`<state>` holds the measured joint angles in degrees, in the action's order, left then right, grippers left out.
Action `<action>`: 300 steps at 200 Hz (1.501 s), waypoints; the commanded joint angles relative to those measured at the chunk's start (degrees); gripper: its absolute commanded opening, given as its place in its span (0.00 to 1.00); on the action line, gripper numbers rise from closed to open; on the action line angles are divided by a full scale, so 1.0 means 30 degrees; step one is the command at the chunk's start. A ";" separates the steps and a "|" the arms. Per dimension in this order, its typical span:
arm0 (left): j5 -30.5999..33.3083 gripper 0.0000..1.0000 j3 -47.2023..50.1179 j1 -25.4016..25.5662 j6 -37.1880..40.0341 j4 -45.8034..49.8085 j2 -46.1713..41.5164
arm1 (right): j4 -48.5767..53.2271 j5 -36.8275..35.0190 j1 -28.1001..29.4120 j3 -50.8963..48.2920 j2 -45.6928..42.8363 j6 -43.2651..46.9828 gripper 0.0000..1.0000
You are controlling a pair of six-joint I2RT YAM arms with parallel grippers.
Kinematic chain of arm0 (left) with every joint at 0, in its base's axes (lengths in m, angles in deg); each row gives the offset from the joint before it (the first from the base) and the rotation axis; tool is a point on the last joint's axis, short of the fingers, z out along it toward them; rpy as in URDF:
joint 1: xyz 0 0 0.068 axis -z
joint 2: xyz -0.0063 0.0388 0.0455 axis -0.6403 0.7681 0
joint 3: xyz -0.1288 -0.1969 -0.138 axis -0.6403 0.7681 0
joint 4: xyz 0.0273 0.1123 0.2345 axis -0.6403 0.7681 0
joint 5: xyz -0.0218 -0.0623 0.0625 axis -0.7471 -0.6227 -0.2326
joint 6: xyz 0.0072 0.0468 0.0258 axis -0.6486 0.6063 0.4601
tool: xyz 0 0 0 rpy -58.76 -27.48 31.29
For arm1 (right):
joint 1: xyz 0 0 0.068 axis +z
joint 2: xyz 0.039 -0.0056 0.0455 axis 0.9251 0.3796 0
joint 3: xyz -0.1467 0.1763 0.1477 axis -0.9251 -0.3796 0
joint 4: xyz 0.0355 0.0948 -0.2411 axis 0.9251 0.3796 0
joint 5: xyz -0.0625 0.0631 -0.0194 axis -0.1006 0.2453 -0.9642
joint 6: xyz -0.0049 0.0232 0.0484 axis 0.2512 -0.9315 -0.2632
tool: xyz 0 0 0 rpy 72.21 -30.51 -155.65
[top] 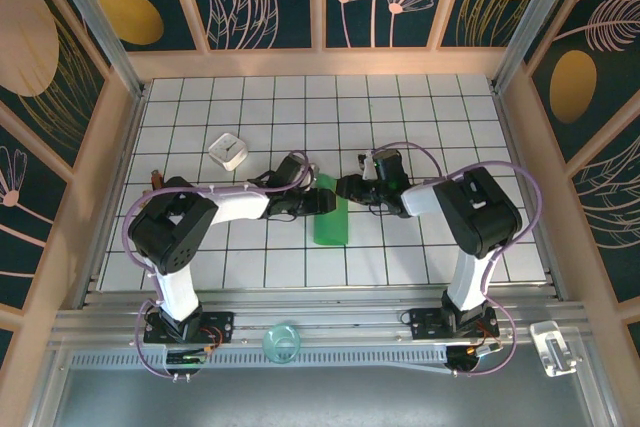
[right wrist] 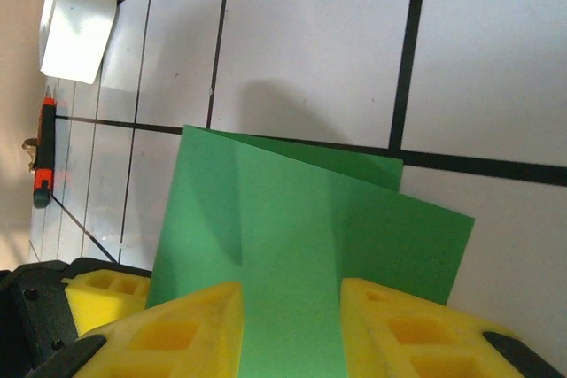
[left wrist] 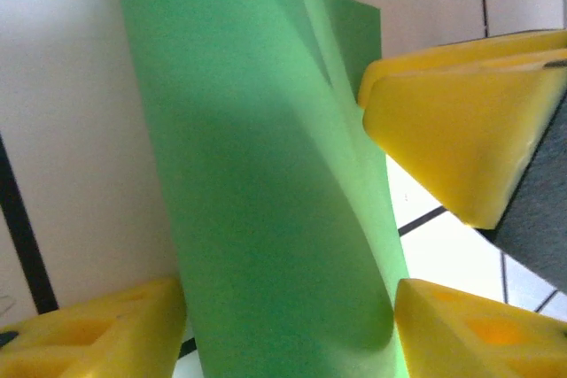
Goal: Fold a paper plane with a square sheet of paper (pick it up from the middle)
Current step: First fold the square sheet of paper in half at the center of the table.
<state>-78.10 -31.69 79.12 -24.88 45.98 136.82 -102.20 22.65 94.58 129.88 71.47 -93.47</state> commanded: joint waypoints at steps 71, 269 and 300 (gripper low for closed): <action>0.2479 0.43 0.1479 -0.0038 -0.1382 0.0186 0.0621 | 0.0805 0.0913 -0.0690 0.0509 -0.0812 0.0607 0.39; 0.1842 0.47 0.0048 -0.0037 0.0633 0.2495 0.2015 | 0.4487 -0.1841 -0.2078 0.0131 -0.3272 0.3167 0.44; 0.2067 0.47 0.0024 -0.0038 0.0597 0.2630 0.2028 | 0.4569 -0.1870 -0.2110 0.0102 -0.3458 0.3200 0.44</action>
<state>-74.98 -33.00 79.47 -24.51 48.67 137.93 -89.88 17.95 88.68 131.03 63.73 -85.47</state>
